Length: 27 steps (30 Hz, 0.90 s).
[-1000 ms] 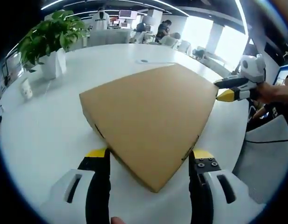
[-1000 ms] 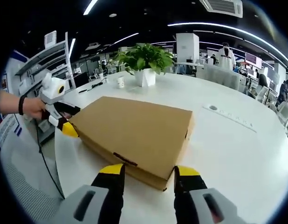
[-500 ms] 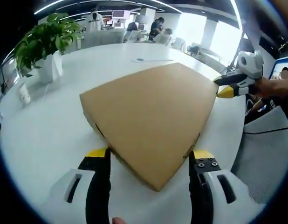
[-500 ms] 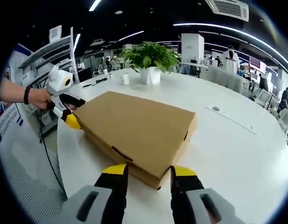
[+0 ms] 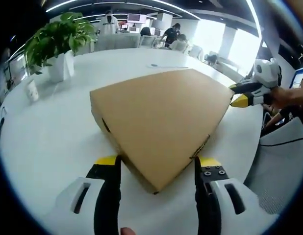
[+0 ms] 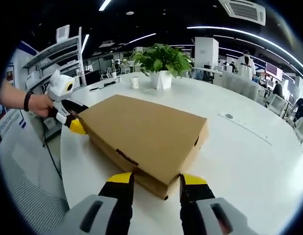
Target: Operate the shoe box by opening the lid, removing the specified soft item, and placing it in the target area until the item is outside and the box remains undamaged.
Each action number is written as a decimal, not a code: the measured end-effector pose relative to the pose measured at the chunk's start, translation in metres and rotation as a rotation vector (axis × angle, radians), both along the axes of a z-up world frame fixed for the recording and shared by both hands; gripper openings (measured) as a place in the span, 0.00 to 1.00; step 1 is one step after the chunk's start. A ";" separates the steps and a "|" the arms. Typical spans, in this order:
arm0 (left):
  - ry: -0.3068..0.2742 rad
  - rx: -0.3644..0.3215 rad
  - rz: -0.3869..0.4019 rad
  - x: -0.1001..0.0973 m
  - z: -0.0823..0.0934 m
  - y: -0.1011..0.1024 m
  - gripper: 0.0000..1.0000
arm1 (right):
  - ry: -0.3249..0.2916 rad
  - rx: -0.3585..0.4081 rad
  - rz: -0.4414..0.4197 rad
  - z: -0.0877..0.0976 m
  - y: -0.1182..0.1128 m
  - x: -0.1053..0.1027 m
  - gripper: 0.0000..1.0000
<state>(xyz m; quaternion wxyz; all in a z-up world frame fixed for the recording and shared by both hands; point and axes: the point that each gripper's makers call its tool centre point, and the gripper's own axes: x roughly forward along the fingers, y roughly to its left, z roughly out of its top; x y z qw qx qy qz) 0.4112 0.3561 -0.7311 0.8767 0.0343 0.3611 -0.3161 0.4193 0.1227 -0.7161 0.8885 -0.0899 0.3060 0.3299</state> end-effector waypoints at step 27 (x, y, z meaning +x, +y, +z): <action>-0.078 -0.056 0.078 0.001 0.038 0.004 0.50 | -0.106 0.071 -0.036 0.055 -0.002 0.016 0.30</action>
